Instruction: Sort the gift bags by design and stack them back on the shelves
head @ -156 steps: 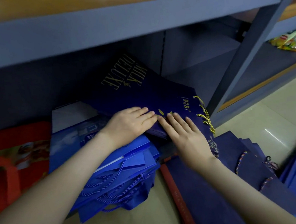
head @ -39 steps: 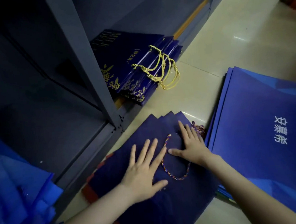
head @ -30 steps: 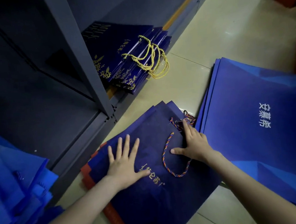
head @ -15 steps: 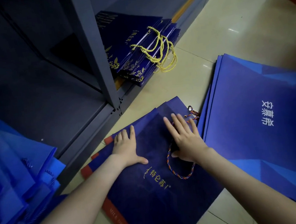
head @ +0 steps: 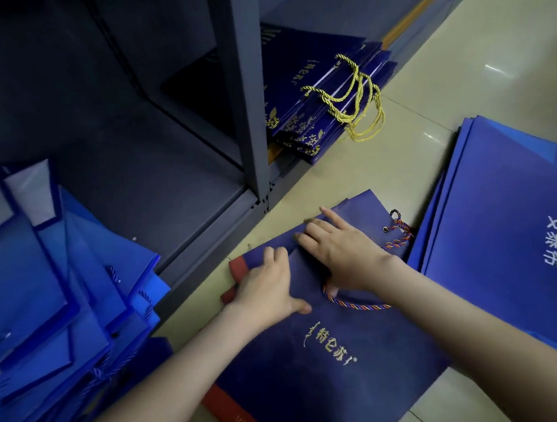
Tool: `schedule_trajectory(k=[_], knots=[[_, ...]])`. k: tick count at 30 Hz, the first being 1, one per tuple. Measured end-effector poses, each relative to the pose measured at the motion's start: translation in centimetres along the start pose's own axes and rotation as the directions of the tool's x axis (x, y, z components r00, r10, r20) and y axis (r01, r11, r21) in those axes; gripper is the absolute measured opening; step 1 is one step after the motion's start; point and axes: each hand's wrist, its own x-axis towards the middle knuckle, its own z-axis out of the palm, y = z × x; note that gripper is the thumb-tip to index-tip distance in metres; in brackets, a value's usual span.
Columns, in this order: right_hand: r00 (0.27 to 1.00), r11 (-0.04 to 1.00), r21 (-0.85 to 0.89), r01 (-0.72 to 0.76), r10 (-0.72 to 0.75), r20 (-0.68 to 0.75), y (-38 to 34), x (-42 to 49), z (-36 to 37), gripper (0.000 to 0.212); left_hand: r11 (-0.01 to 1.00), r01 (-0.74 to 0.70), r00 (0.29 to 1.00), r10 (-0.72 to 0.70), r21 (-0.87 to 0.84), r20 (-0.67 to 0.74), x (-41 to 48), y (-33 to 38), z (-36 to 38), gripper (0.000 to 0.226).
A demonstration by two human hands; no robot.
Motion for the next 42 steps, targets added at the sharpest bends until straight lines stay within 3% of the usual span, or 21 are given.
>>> schedule_trajectory(k=[7, 10, 14, 16, 20, 23, 26, 27, 30, 31, 33, 36, 40, 42], knots=[[0.943, 0.997, -0.017, -0.070, 0.060, -0.328, 0.2, -6.0, -5.2, 0.092, 0.977, -0.084, 0.965, 0.129, 0.197, -0.229, -6.4, 4.3, -5.1, 0.057], [0.834, 0.987, -0.022, -0.162, 0.125, -0.537, -0.4, -9.5, -7.8, 0.087, 0.943, -0.108, 0.893, 0.231, 0.316, -0.386, -9.8, 5.9, -8.0, 0.047], [0.662, 0.949, -0.026, -0.313, 0.199, -0.722, -1.9, -14.5, -10.5, 0.063, 0.879, -0.096, 0.753, 0.372, 0.468, -0.543, -14.2, 7.8, -10.6, 0.050], [0.653, 0.932, -0.036, -0.361, 0.225, -0.723, -2.2, -16.7, -12.1, 0.058, 0.877, -0.129, 0.660, 0.423, 0.462, -0.620, -14.8, 8.7, -11.2, 0.039], [0.776, 0.926, -0.077, -0.369, 0.261, -0.574, -2.2, -21.4, -14.5, 0.067, 0.839, -0.160, 0.490, 0.525, 0.520, -0.696, -15.2, 11.0, -11.4, 0.008], [0.773, 0.918, 0.018, -0.396, 0.343, -0.534, -2.4, -22.5, -13.4, 0.048, 0.794, -0.230, 0.359, 0.607, 0.563, -0.709, -14.4, 12.7, -9.9, 0.030], [0.736, 0.886, 0.008, -0.463, 0.390, -0.553, -2.5, -22.3, -10.7, 0.022, 0.713, -0.260, 0.219, 0.700, 0.651, -0.680, -12.4, 13.4, -7.9, 0.023], [0.727, 0.883, -0.009, -0.469, 0.380, -0.571, -2.5, -22.2, -9.3, 0.010, 0.691, -0.260, 0.204, 0.723, 0.675, -0.660, -11.7, 13.3, -7.2, 0.022], [0.716, 0.884, -0.022, -0.466, 0.362, -0.597, -3.2, -22.1, -4.5, 0.035, 0.633, -0.298, 0.200, 0.773, 0.714, -0.602, -9.7, 12.3, -4.1, 0.023], [0.714, 0.884, -0.016, -0.467, 0.367, -0.596, -3.4, -22.2, -2.8, 0.037, 0.622, -0.311, 0.228, 0.783, 0.719, -0.579, -9.3, 11.7, -2.9, 0.021], [0.709, 0.874, 0.015, -0.486, 0.404, -0.578, -3.4, -22.6, -0.7, 0.027, 0.613, -0.349, 0.284, 0.790, 0.709, -0.543, -8.9, 10.6, -1.3, 0.014], [0.664, 0.860, 0.052, -0.507, 0.429, -0.613, -2.9, -23.5, -0.3, 0.021, 0.626, -0.399, 0.296, 0.779, 0.670, -0.552, -8.4, 10.7, -1.4, 0.015], [0.585, 0.824, 0.081, -0.561, 0.464, -0.666, -2.3, -24.2, -1.5, 0.046, 0.640, -0.404, 0.264, 0.766, 0.654, -0.586, -7.4, 12.3, -3.2, 0.025], [0.579, 0.800, 0.084, -0.594, 0.498, -0.646, -1.9, -24.4, -2.1, 0.054, 0.638, -0.418, 0.248, 0.765, 0.647, -0.594, -6.9, 12.8, -4.2, 0.024]])
